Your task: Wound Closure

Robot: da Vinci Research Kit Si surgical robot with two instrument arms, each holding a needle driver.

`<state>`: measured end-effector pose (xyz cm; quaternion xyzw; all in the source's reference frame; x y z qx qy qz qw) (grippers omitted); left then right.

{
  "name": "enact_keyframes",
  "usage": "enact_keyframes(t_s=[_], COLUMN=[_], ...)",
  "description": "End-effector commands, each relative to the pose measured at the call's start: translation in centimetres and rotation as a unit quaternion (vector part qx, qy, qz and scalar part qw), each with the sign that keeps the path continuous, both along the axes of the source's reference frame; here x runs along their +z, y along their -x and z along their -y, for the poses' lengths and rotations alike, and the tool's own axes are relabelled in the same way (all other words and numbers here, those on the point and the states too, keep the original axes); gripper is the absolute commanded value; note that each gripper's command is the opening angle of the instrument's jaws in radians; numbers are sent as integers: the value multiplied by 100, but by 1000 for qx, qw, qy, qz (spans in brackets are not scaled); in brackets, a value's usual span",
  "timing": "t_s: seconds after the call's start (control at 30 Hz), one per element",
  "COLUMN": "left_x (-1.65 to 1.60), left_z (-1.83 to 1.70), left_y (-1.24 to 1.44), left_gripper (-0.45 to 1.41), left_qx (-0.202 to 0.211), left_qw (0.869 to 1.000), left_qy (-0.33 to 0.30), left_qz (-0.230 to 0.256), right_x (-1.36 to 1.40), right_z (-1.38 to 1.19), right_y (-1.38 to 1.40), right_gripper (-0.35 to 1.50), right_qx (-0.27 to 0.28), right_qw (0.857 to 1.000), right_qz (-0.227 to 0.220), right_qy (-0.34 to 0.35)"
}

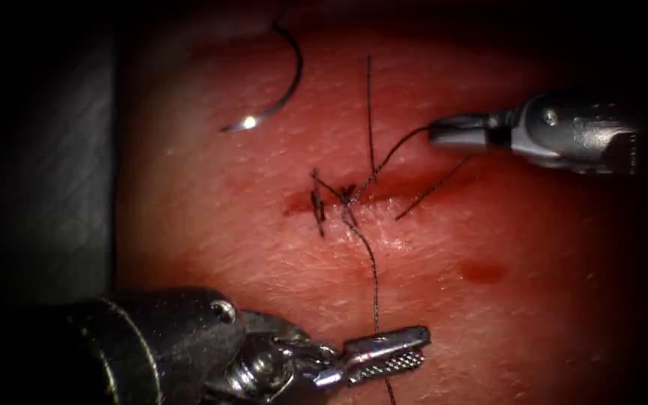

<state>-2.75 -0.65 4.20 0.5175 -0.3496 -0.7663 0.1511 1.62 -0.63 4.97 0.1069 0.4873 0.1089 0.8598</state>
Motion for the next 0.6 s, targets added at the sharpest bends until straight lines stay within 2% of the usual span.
enact_keyframes(t_s=[0.03, 0.2, 0.33, 0.47, 0.6], left_x=[5, -4, -6, 11, 31], left_z=[1, -11, -25, -39, -45], left_y=[5, -17, -47, -64, -68], left_gripper=[-45, -45, -45, -45, -45], left_qx=[1, 16, 27, 17, 4], left_qw=[1000, 1000, 999, 1000, 1000], left_qy=[-2, -1, 11, 11, 10], left_qz=[3, 17, 16, 0, -18], right_x=[4, 0, -13, -34, -48], right_z=[8, 13, 24, 44, 61], right_y=[-6, -1, 10, 20, 24], right_gripper=[-35, -35, -35, -35, -35], right_qx=[-1, -3, -17, -25, -31], right_qw=[1000, 1000, 1000, 998, 997], right_qz=[-1, -3, -17, -54, -64], right_qy=[-1, -4, -7, -11, -14])
